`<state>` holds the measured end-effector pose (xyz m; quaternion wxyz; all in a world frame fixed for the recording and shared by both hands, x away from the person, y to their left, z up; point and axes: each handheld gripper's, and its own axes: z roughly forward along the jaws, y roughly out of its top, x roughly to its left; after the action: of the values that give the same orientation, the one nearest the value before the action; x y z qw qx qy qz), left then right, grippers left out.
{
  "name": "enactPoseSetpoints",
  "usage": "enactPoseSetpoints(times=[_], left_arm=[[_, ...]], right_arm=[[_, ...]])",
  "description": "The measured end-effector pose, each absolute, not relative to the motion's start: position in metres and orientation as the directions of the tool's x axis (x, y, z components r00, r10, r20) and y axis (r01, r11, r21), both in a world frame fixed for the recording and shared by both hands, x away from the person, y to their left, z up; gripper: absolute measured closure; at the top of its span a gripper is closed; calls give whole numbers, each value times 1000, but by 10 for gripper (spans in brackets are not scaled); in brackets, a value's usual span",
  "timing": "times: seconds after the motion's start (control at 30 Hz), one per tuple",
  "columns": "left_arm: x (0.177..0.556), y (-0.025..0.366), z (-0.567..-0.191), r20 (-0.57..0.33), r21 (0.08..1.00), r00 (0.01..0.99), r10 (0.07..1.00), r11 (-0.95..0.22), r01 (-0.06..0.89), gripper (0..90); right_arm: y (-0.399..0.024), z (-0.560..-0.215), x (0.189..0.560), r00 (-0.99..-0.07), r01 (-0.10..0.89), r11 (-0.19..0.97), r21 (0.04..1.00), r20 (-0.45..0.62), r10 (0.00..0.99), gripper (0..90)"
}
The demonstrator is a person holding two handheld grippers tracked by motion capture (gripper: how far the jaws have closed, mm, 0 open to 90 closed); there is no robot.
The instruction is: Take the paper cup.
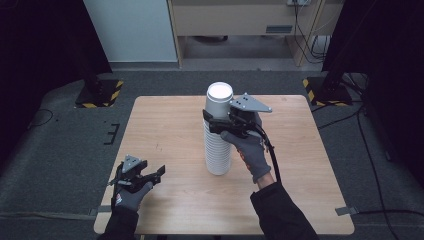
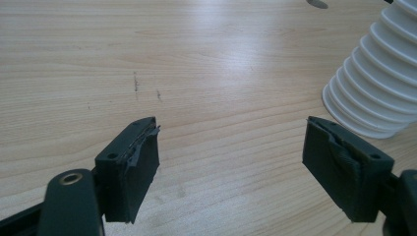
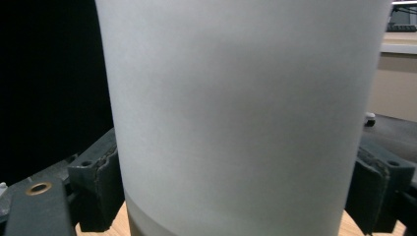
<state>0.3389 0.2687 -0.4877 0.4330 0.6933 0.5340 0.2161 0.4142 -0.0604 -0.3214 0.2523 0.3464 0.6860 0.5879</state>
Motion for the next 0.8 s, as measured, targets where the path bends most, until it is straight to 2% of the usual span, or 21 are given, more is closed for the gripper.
enactPoseSetpoints(times=[0.8], left_arm=[[339, 268, -488, -163, 829, 337, 927, -56, 556, 203]], right_arm=[[-68, -282, 412, -646, 136, -10, 991, 96, 757, 143]])
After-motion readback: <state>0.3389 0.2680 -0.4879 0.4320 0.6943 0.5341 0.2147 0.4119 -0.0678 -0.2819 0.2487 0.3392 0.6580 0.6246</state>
